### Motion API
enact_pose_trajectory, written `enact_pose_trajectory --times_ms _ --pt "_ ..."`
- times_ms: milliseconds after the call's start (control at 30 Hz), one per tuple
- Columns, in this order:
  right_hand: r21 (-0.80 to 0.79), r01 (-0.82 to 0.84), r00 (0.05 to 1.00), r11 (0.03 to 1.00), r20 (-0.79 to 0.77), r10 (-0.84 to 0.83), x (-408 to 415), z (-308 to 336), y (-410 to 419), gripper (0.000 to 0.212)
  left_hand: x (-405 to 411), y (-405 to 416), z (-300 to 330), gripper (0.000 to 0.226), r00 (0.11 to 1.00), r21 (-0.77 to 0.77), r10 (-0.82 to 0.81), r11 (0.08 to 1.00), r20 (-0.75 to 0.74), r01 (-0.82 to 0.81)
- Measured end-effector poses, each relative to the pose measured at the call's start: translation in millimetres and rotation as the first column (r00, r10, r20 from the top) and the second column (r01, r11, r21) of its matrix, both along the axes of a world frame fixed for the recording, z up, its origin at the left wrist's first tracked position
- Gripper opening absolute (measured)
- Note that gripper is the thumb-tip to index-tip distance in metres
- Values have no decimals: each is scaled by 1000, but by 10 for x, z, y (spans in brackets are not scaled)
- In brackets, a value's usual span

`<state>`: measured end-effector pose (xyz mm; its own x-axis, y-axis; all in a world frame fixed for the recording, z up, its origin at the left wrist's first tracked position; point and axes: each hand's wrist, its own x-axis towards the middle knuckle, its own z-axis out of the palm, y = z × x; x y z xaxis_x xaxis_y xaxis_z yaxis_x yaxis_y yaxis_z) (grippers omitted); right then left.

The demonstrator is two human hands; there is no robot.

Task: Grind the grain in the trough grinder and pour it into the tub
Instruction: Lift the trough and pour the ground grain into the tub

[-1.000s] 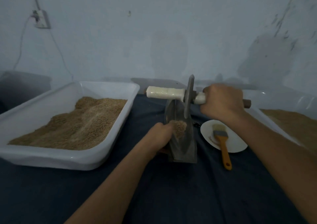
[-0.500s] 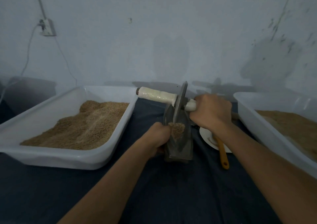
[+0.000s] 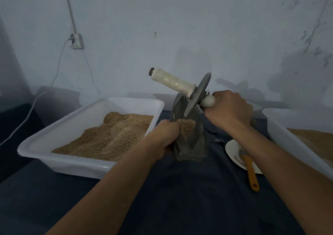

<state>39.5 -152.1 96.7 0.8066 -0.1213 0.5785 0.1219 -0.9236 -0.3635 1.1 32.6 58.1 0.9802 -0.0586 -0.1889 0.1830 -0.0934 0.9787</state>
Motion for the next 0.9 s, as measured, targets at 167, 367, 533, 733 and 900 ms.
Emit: enact_pose_trajectory --times_ms 167,367,533,733,900 --pt "49 11 998 999 57 -13 22 318 278 21 -116 253 495 15 996 -52 67 997 62 -63" --pt "135 -71 996 988 65 63 14 505 757 24 -340 649 720 18 987 -62 145 988 74 -140" --pt "158 -119 993 980 6 119 12 409 1175 22 -400 1036 717 18 970 -13 218 976 112 -217" --pt "253 -221 965 942 -82 248 19 248 1502 24 -299 1429 591 22 942 147 287 938 177 -313" --pt "331 -259 942 907 -123 314 12 124 1592 27 -177 1559 413 29 949 311 264 899 173 -307"
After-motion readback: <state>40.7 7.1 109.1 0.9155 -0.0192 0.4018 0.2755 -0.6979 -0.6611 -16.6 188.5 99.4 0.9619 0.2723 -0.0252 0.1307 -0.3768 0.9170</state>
